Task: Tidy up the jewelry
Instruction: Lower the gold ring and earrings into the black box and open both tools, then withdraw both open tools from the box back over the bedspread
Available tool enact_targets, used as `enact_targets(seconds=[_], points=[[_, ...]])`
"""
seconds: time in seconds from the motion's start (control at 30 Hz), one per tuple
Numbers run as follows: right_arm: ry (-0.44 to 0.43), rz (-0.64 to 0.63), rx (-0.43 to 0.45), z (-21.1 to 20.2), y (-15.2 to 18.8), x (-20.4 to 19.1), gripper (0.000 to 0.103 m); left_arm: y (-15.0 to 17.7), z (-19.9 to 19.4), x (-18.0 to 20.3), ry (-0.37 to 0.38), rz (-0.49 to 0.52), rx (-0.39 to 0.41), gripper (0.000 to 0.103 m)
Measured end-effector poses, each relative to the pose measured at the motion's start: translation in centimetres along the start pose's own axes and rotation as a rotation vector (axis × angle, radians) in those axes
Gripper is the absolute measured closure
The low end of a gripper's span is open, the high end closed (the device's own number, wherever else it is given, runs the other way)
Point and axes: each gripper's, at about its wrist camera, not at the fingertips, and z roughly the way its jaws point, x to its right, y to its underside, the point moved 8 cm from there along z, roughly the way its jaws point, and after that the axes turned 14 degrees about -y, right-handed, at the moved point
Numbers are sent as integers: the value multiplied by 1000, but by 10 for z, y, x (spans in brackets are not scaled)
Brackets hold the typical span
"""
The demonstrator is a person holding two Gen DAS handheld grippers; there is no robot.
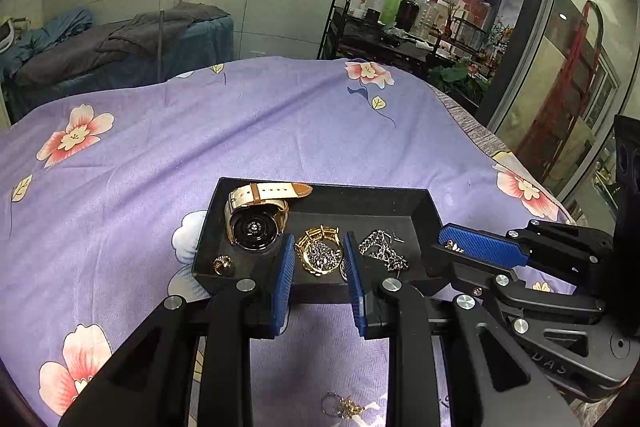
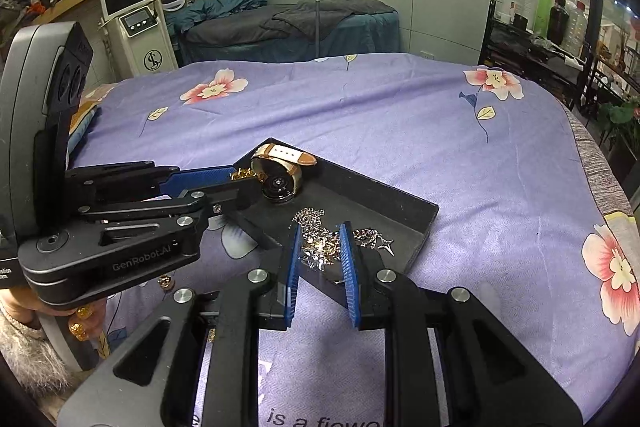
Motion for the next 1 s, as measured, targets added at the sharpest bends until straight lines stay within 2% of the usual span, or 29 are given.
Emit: enact_targets(seconds=[0.27, 0.63, 0.67, 0.7, 0.77, 0.87, 1.0], points=[[1, 22, -17, 10, 3, 11, 83, -4, 21, -1, -21, 3, -29, 78], [35, 0, -12, 15, 3, 16, 81, -1, 28, -4, -41, 1, -41, 76], [37, -1, -11, 14, 3, 17, 76, -1, 28, -5, -46, -2, -40, 70], [42, -2, -8, 14, 3, 17, 68, -2, 28, -7, -51, -8, -35, 60], [55, -10, 4, 11, 2, 17, 59, -2, 26, -11, -57, -28, -22, 49], [69, -18, 10, 7, 1, 16, 57, -2, 22, -17, -61, -46, -15, 42], [77, -17, 8, 3, 3, 15, 50, 1, 18, -24, -86, -56, -8, 32]])
